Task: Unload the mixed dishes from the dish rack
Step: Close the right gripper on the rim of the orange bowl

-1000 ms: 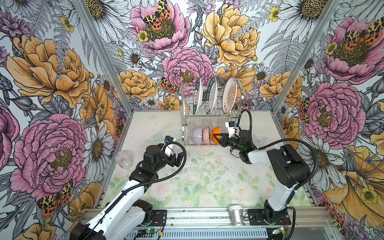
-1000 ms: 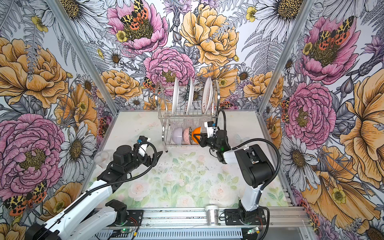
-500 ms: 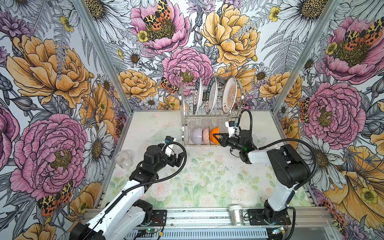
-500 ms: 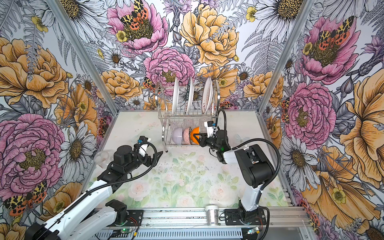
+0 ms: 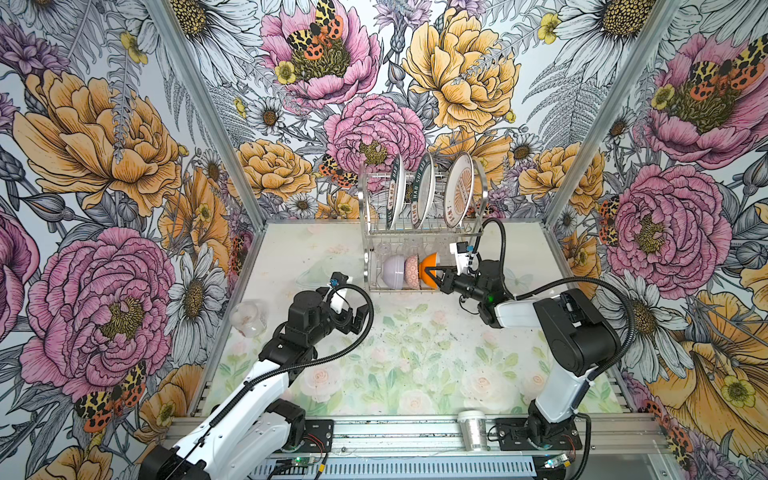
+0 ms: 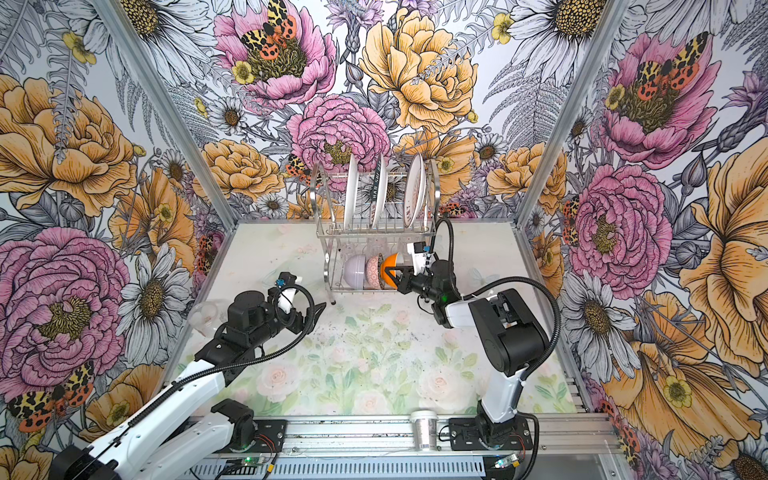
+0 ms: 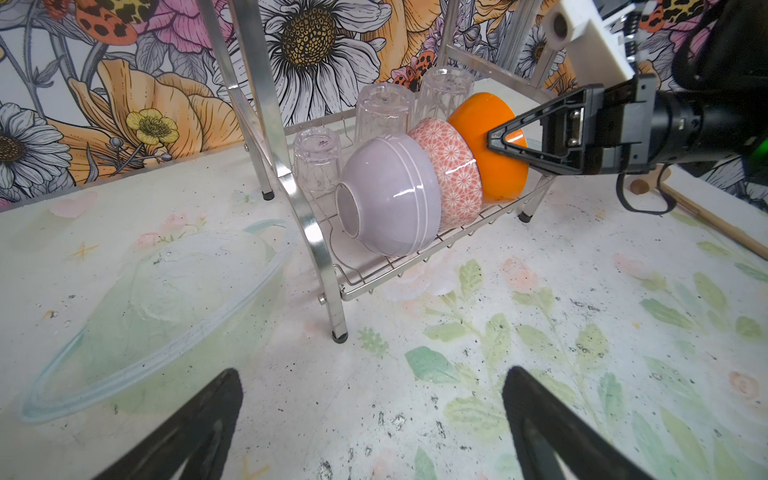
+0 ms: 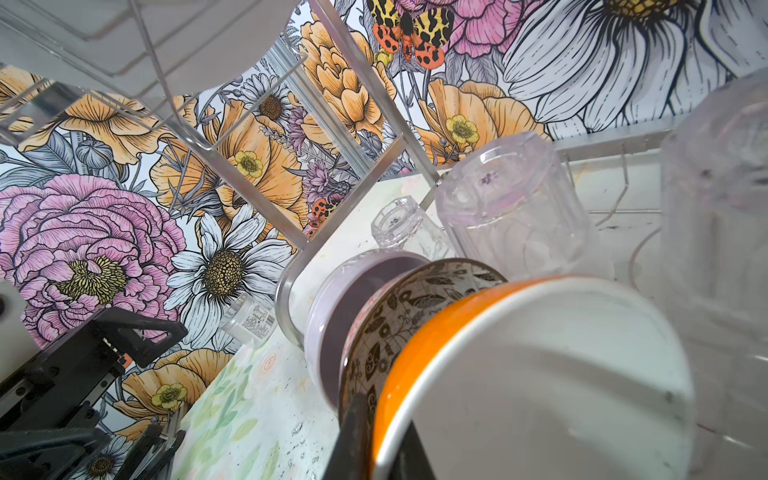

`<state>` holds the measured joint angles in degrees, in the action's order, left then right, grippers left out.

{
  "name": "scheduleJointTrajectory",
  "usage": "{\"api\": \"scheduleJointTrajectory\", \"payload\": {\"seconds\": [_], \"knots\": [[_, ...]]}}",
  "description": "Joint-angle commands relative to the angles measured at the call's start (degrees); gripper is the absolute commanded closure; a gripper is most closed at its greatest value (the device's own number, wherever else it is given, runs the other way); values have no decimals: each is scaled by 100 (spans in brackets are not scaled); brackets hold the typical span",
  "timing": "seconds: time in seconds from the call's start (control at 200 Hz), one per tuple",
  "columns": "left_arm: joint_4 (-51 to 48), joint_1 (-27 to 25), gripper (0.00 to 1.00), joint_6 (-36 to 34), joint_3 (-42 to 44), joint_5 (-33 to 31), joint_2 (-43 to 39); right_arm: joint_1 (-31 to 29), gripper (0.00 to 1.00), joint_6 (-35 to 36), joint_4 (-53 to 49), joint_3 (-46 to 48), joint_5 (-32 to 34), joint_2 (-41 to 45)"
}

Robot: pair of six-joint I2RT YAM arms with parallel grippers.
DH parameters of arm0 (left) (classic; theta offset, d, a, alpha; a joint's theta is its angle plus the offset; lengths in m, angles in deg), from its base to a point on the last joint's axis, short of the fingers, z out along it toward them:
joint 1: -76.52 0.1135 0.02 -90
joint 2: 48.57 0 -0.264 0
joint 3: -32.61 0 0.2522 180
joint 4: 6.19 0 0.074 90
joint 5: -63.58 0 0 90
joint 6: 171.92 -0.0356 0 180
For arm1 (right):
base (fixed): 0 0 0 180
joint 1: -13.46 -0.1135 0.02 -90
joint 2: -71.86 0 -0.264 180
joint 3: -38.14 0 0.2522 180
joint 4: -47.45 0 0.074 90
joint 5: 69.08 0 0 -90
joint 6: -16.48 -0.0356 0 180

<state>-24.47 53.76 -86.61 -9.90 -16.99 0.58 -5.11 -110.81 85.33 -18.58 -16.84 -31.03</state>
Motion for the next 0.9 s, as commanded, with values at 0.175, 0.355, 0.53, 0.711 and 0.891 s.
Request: {"api": "scheduleJointTrajectory", "payload": {"seconds": [0.175, 0.355, 0.53, 0.711, 0.891], "knots": [[-10, -60, 1, -95, 1, -126, 7, 15, 93, -1, 454, -9, 17, 33], [-14, -78, 1, -85, 2, -134, -6, 20, 100, 5, 557, -28, -49, 122], [-16, -75, 1, -85, 27, -129, -72, 19, 100, 189, 423, 42, 10, 410], [-76, -35, 1, -158, -3, -87, -102, 20, 100, 370, 321, 187, 119, 705], [-174, 113, 1, -136, -9, 80, -402, 18, 100, 622, 84, 346, 129, 1020]]}}
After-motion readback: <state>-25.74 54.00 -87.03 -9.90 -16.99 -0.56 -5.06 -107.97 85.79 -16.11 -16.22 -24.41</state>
